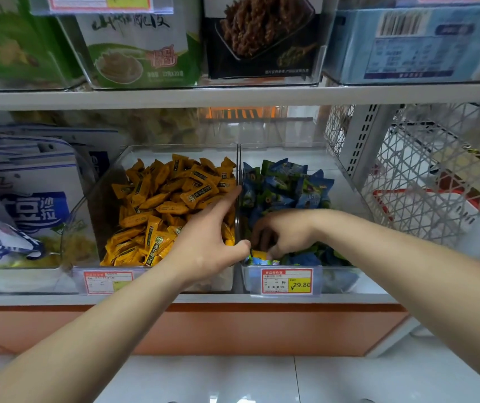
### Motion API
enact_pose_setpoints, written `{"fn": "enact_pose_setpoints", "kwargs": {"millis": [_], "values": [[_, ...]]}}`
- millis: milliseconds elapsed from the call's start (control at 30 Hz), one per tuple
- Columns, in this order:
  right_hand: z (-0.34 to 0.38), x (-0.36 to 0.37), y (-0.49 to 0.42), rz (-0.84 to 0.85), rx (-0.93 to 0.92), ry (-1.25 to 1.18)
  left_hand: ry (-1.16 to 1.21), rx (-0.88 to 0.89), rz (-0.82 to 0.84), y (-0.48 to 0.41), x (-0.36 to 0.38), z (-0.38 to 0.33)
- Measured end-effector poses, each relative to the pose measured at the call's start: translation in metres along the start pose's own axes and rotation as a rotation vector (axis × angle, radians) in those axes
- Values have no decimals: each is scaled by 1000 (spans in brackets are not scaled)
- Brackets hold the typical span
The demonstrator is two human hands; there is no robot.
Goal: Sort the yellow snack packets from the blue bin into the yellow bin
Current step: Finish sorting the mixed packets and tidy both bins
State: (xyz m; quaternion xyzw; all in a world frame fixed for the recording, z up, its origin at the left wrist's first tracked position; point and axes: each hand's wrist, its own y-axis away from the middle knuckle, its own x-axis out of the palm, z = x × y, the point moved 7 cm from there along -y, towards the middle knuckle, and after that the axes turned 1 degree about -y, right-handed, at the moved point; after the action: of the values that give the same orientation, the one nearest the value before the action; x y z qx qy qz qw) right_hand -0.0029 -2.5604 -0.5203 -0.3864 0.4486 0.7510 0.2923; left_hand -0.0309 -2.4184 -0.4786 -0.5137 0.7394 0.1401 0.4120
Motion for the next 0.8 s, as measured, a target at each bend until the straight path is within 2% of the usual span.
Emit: {"fn": "enact_pose_setpoints", "kwargs": {"millis": [133,233,333,400,467,533,600,633,700,767,800], "values": [[2,-3,10,-152,-64,-180,-7,4,-18,-1,-1,1],[-2,-32,31,-349,-74,-253,-49,14,-30,-1,0,0],[-1,-69,59,-596,-122,-328,-199,81,-222,-2,-15,-18],[8,-77,71,-676,-230,-559,-180,120,-287,-4,-23,-32],[15,-76,72,-712,-306,-818,-52,137,-275,-8,-27,-37],[11,-74,68,-823,-282,-978,-26,93,-371,-9,-43,-31],[4,-71,63,-916,-189,-896,-78,-23,-478,-7,-66,-10],[3,-68,56,-879,-157,-752,-141,-85,-486,-6,-74,2],[9,-51,33,-632,-132,-399,-311,-174,-426,-4,-82,18],[12,-28,13,-379,-111,-89,-371,-137,-407,-2,-81,15],[10,-21,7,-309,-95,41,-347,-89,-392,-3,-76,7]]}}
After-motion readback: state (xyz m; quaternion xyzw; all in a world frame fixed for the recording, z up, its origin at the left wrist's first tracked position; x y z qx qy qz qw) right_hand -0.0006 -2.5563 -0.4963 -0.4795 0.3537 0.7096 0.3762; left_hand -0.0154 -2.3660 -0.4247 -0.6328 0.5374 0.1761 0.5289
